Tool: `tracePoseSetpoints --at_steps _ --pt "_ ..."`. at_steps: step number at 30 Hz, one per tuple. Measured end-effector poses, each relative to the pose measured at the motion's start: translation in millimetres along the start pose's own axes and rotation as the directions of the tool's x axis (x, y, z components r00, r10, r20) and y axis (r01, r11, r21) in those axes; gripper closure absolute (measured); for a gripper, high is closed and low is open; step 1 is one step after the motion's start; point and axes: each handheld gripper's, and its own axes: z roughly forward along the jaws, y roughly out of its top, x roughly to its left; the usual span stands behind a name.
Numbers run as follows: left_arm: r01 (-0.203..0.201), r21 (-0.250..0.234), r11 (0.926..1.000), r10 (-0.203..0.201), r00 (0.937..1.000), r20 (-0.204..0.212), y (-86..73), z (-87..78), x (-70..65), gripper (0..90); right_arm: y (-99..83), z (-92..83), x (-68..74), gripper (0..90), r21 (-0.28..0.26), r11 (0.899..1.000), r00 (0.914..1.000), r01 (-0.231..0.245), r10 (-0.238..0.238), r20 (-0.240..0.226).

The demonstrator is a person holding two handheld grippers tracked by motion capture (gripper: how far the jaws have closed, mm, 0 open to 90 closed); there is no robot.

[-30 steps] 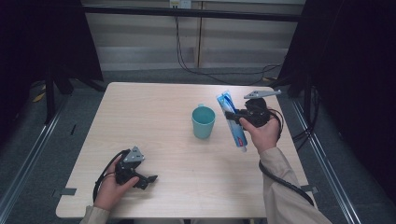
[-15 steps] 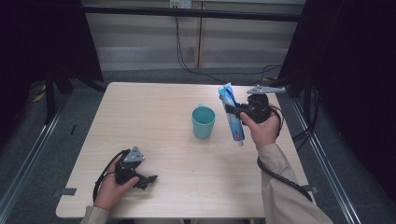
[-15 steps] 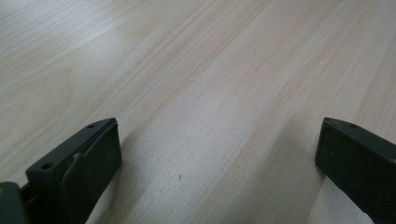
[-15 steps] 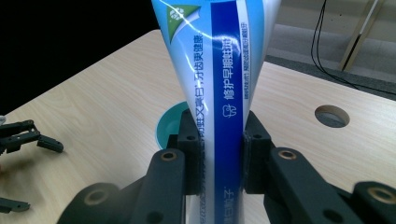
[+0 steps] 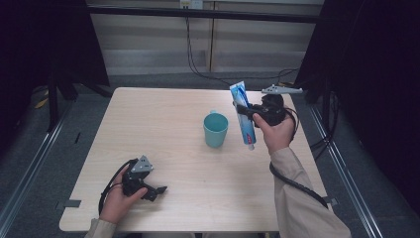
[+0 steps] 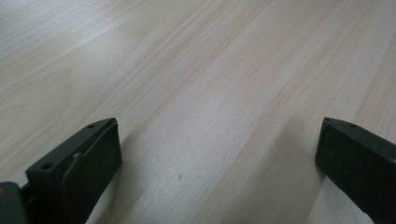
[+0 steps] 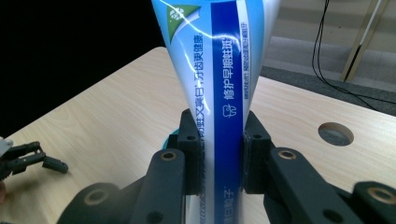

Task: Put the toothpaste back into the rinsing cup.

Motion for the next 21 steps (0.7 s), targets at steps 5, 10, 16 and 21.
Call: tracePoseSetpoints --at_steps 5,10,16,21 --pt "0.001 0.0 1.0 -0.001 1.0 0.001 0.0 0.0 -0.1 0.1 4.3 0.5 -0.9 74.2 -0.028 1.0 1.0 -0.007 0.007 0.001" --pt "0.002 0.0 1.0 -0.002 1.0 0.001 -0.1 0.1 -0.1 0.1 7.5 0.6 -2.1 74.2 -0.055 0.998 0.9999 -0.015 0.015 0.001" --pt "0.002 0.0 1.0 -0.002 1.0 0.001 0.0 0.0 -0.1 0.1 11.2 1.6 -2.6 74.1 -0.078 0.997 0.9997 -0.024 0.024 -0.004" --pt "0.002 0.0 1.0 -0.002 1.0 0.001 0.0 0.0 -0.1 0.1 14.0 4.1 -2.0 74.2 -0.094 0.995 0.9998 -0.018 0.018 -0.001"
